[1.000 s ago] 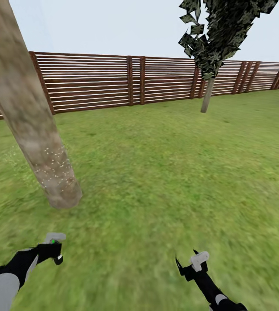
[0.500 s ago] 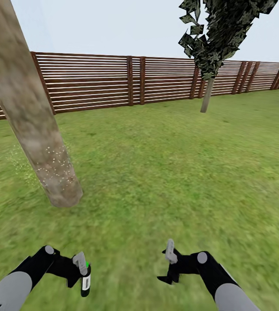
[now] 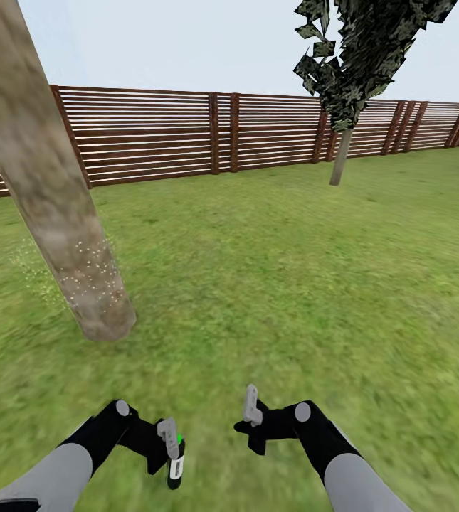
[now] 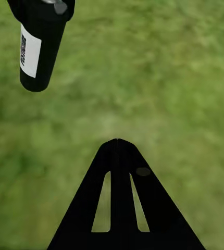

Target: In the garden, pick up the pesticide atomizer on the floor and spray pesticide onto both trees until each tree trunk is fully covered.

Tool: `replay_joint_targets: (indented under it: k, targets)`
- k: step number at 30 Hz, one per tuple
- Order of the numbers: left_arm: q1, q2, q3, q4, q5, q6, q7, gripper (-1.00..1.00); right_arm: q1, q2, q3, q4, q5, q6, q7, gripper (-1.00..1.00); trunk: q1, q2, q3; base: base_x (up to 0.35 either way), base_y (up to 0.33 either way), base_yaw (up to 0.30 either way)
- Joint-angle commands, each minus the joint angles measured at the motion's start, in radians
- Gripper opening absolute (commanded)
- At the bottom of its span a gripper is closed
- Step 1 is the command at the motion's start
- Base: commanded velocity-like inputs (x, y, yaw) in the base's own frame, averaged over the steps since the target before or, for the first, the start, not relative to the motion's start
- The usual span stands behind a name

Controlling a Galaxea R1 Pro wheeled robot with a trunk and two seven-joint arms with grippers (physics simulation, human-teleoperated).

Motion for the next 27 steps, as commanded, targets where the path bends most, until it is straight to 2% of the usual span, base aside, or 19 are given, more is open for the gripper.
replay_joint_targets:
  k: [1, 4, 7, 9, 10, 12, 14, 18, 21, 24, 27]
  targets:
    - [0.000, -0.011, 0.001, -0.006, -0.015, -0.005, -0.002, -1.00, -0.001, 0.002, -0.008, 0.000, 0.008, -0.004, 0.005, -1.00, 0.000, 0.000, -0.001, 0.000, 0.000, 0.000]
    - [0.000, -0.021, 0.002, -0.023, -0.027, -0.005, -0.001, -1.00, -0.001, 0.002, -0.008, 0.000, 0.008, -0.004, 0.005, -1.00, 0.000, 0.000, -0.001, 0.000, 0.000, 0.000]
    - [0.002, -0.043, 0.001, -0.027, -0.029, -0.006, 0.000, -1.00, -0.001, 0.002, -0.007, 0.000, 0.008, -0.004, 0.005, -1.00, 0.000, 0.000, -0.001, 0.000, 0.000, 0.000]
    - [0.003, -0.046, -0.016, -0.034, -0.030, -0.006, 0.002, -1.00, -0.001, 0.002, -0.007, -0.002, 0.008, -0.004, 0.005, -1.00, 0.000, 0.000, -0.001, 0.000, 0.000, 0.000]
    - [0.003, -0.046, -0.034, -0.037, -0.030, -0.006, 0.015, -1.00, -0.001, 0.002, -0.007, -0.002, 0.008, -0.004, 0.005, -1.00, 0.000, 0.000, -0.001, 0.000, 0.000, 0.000]
    - [0.008, -0.046, -0.079, -0.037, -0.029, -0.006, 0.079, -1.00, -0.001, 0.002, -0.007, -0.003, 0.008, -0.004, 0.022, -1.00, 0.000, 0.000, -0.001, 0.000, 0.000, 0.000]
    - [0.010, -0.046, -0.096, -0.036, -0.029, -0.006, 0.097, -1.00, -0.001, 0.002, -0.007, -0.004, 0.008, -0.004, 0.030, -1.00, 0.000, 0.000, -0.001, 0.000, 0.000, 0.000]
    - [0.010, -0.056, -0.102, -0.034, -0.027, -0.006, 0.147, -1.00, -0.001, 0.002, -0.007, -0.004, 0.008, -0.004, 0.033, -1.00, 0.000, 0.000, -0.001, 0.000, 0.000, 0.000]
    - [0.012, -0.078, -0.101, -0.032, -0.026, -0.007, 0.181, -1.00, -0.001, 0.002, -0.007, -0.004, 0.007, -0.004, 0.033, -1.00, 0.000, 0.000, -0.001, 0.000, 0.000, 0.000]
    - [0.013, -0.098, -0.102, -0.022, -0.025, -0.009, 0.255, -1.00, -0.001, 0.002, -0.007, -0.004, 0.006, -0.004, 0.033, -1.00, 0.000, 0.000, -0.001, 0.000, 0.000, 0.000]
    - [0.016, -0.125, -0.104, -0.019, -0.026, -0.020, 0.265, -1.00, -0.001, 0.002, -0.007, -0.004, 0.006, -0.004, 0.033, -1.00, 0.000, 0.000, -0.001, 0.000, 0.000, 0.000]
